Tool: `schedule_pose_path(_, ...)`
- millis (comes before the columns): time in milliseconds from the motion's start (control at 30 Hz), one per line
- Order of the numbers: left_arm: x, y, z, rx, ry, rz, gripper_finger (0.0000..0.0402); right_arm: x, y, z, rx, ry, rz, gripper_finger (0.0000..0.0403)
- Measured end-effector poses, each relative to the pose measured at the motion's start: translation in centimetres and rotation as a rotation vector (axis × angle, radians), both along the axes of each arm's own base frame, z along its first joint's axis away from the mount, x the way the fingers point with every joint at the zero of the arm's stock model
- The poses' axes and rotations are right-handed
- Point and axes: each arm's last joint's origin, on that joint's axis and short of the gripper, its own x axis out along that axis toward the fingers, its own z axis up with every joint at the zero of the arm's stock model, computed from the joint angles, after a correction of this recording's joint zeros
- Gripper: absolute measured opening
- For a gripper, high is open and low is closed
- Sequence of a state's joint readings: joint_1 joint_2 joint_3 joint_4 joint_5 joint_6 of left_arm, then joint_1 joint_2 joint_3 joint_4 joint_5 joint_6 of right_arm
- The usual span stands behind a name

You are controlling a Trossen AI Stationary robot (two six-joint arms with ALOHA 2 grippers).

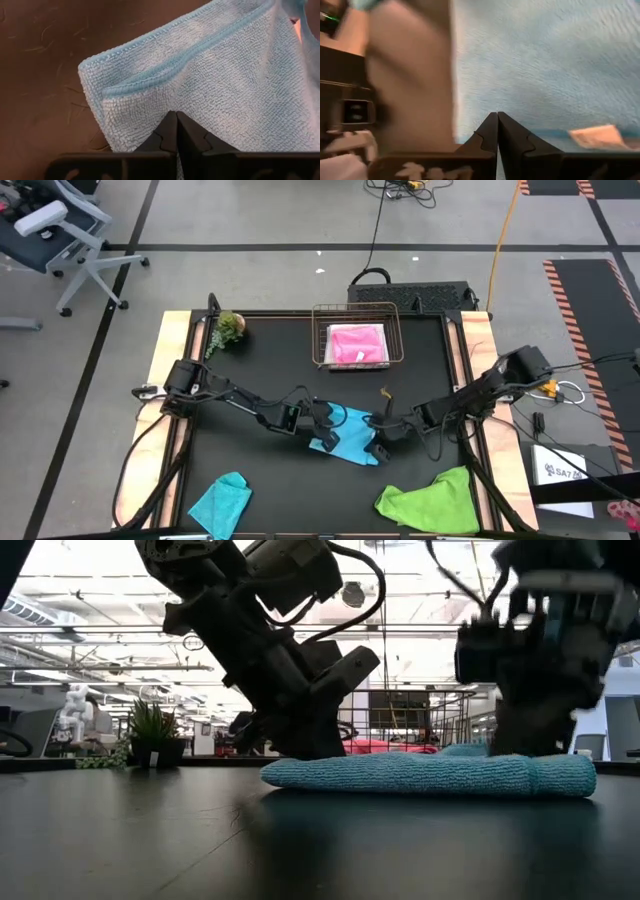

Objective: Fold microfiber towels
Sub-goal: Fold the right blue towel

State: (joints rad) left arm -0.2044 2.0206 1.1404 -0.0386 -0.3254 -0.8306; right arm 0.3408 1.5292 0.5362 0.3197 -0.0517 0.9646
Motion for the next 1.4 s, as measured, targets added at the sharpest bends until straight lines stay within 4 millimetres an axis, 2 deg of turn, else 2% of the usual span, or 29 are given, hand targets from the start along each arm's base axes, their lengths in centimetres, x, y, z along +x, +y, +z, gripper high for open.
schedule_pose_path(100,0.0,0.1,0.0,-0.007,-0.004,0.017,0.0008,0.1,0.2,-1.2,-0.019,0.04,0.011,0.0)
schedule_pose_path(300,-0.1,0.1,-0.1,-0.02,0.006,0.033,0.0006,-0.6,1.1,-2.0,-0.012,0.12,0.107,0.0)
schedule_pose_path(533,-0.1,0.0,-0.1,-0.032,0.005,0.027,0.0003,-2.1,1.1,-0.4,-0.02,0.161,0.168,0.0)
schedule_pose_path(767,-0.1,0.1,-0.1,-0.021,0.01,0.03,0.0003,-2.0,-0.1,2.2,-0.084,0.015,0.085,0.0)
schedule_pose_path(900,-0.1,0.0,-0.1,-0.025,0.005,0.03,0.0008,-1.9,-0.8,2.5,-0.139,-0.007,0.057,0.0)
schedule_pose_path(1133,-0.3,-0.8,-0.1,-0.017,0.006,0.002,0.0003,-1.4,-2.0,1.7,-0.225,0.013,0.02,0.0)
schedule_pose_path(1233,-0.5,-1.6,0.8,0.018,0.012,-0.055,0.0009,-1.3,-2.2,1.6,-0.224,0.016,0.015,0.0)
schedule_pose_path(1400,-0.7,-2.6,3.7,0.083,-0.039,-0.121,0.0003,-1.3,-2.2,1.7,-0.203,0.009,0.027,0.0)
